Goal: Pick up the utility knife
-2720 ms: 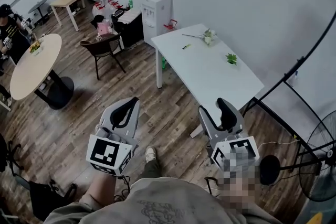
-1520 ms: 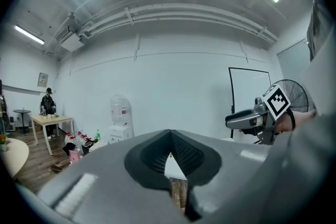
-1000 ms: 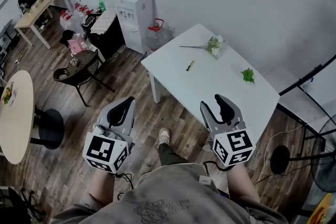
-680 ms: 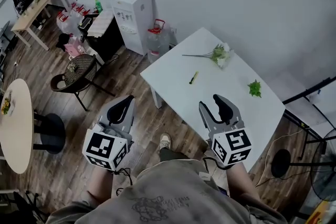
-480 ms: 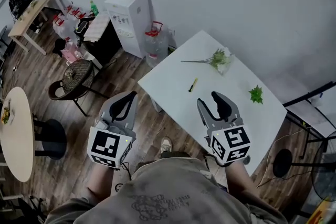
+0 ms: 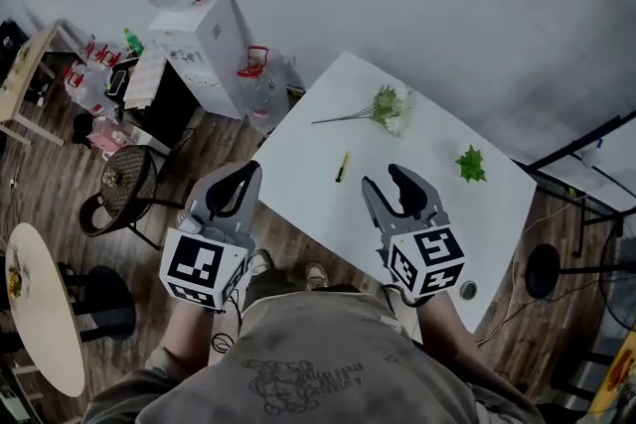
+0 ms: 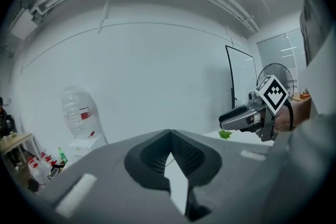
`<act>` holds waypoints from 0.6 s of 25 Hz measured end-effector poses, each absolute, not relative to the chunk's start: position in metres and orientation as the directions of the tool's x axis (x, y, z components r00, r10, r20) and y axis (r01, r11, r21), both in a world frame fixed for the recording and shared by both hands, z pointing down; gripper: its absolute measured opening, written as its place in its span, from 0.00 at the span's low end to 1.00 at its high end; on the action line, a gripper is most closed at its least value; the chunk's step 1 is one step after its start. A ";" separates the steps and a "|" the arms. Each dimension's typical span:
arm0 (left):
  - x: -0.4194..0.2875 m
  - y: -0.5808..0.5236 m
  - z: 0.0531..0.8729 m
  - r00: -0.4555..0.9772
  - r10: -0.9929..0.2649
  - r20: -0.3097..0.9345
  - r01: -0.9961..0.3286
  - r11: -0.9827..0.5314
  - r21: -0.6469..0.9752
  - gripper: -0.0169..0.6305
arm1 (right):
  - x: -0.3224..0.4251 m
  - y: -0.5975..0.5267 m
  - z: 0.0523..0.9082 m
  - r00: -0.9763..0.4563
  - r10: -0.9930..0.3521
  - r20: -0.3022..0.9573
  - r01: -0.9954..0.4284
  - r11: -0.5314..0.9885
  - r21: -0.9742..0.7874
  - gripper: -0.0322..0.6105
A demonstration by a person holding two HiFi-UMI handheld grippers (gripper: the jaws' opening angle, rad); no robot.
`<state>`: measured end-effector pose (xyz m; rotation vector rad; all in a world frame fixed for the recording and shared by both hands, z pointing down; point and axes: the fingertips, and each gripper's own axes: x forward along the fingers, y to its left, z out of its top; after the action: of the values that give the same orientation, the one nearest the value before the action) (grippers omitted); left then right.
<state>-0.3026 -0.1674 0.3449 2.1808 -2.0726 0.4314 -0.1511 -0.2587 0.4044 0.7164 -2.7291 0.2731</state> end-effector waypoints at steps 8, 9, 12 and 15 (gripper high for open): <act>-0.297 -0.216 0.349 0.212 -0.935 0.283 -0.961 -0.252 -0.111 0.03 | -0.143 -0.278 0.408 -0.752 -0.554 0.357 -0.625 0.771 -0.121 0.38; -0.298 -0.221 0.349 0.234 -0.931 0.282 -0.956 -0.273 -0.108 0.03 | -0.144 -0.280 0.409 -0.742 -0.566 0.359 -0.640 0.758 -0.127 0.38; -0.303 -0.234 0.351 0.295 -0.914 0.279 -0.937 -0.333 -0.101 0.03 | -0.149 -0.282 0.409 -0.713 -0.603 0.358 -0.679 0.721 -0.137 0.37; -0.312 -0.245 0.352 0.357 -0.890 0.284 -0.913 -0.397 -0.097 0.03 | -0.158 -0.283 0.409 -0.671 -0.645 0.366 -0.724 0.678 -0.131 0.37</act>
<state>-0.3123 -0.2454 0.3519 2.5221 -1.6797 0.4500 -0.1579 -0.2826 0.4085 1.0894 -2.6025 0.3844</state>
